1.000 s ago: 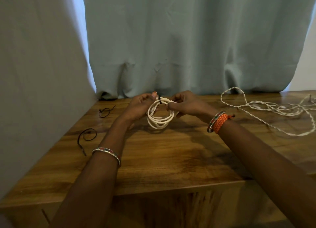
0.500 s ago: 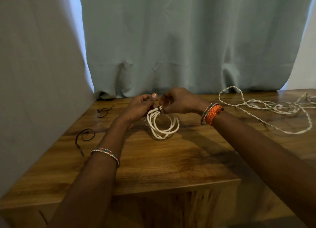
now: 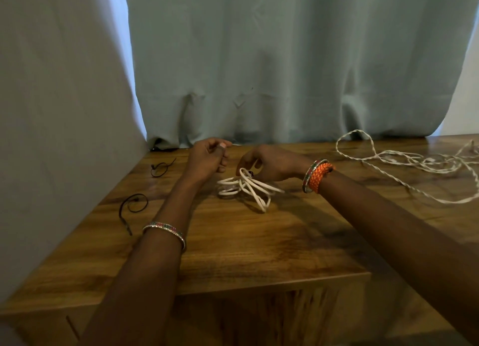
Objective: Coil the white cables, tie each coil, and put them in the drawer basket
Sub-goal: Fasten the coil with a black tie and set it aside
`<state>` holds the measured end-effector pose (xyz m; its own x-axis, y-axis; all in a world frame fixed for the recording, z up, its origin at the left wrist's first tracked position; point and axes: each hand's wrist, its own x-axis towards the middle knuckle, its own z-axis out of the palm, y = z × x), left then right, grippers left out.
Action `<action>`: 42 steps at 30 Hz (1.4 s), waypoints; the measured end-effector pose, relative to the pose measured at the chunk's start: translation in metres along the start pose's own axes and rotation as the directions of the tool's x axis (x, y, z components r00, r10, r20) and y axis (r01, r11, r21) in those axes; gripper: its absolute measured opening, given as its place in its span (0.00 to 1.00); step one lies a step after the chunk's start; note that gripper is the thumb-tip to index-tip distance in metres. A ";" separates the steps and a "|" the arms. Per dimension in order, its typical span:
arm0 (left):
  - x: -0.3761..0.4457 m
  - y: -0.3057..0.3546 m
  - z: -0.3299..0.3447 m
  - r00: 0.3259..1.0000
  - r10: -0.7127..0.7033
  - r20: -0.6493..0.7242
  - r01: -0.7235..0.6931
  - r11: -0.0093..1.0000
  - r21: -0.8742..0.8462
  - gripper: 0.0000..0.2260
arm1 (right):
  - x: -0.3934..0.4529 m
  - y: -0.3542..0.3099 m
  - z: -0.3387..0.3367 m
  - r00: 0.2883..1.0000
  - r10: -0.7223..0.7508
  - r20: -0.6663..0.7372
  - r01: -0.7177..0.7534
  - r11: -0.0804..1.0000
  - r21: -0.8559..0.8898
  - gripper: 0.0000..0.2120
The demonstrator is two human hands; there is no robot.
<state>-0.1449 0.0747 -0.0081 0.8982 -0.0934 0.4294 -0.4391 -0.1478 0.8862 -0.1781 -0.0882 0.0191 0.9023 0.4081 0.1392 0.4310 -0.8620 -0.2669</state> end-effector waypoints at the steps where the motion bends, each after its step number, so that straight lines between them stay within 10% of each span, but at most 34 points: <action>1: 0.002 0.000 -0.002 0.999 0.009 -0.044 -0.008 1.000 0.012 0.10 | 0.002 0.001 0.000 1.000 0.000 0.007 0.001 1.000 -0.018 0.19; 22: 0.003 0.012 -0.023 0.914 0.090 -0.396 -0.124 0.991 -0.059 0.10 | 0.003 -0.003 -0.007 0.986 -0.101 -0.134 0.068 0.971 -0.229 0.12; 28: -0.042 0.028 -0.093 0.898 0.343 -0.275 -0.177 0.855 0.488 0.10 | 0.019 -0.022 -0.011 0.962 -0.185 -0.201 0.138 0.964 -0.225 0.12; 42: -0.091 -0.034 -0.165 0.972 -0.037 -0.232 0.162 0.821 0.547 0.13 | 0.093 -0.095 0.027 0.932 -0.299 -0.204 0.269 0.949 -0.162 0.14</action>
<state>-0.2084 0.2503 -0.0486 0.8939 0.1432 0.4248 -0.2254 -0.6755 0.7020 -0.1343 0.0396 0.0318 0.7095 0.5770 0.4045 0.6505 -0.7570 -0.0612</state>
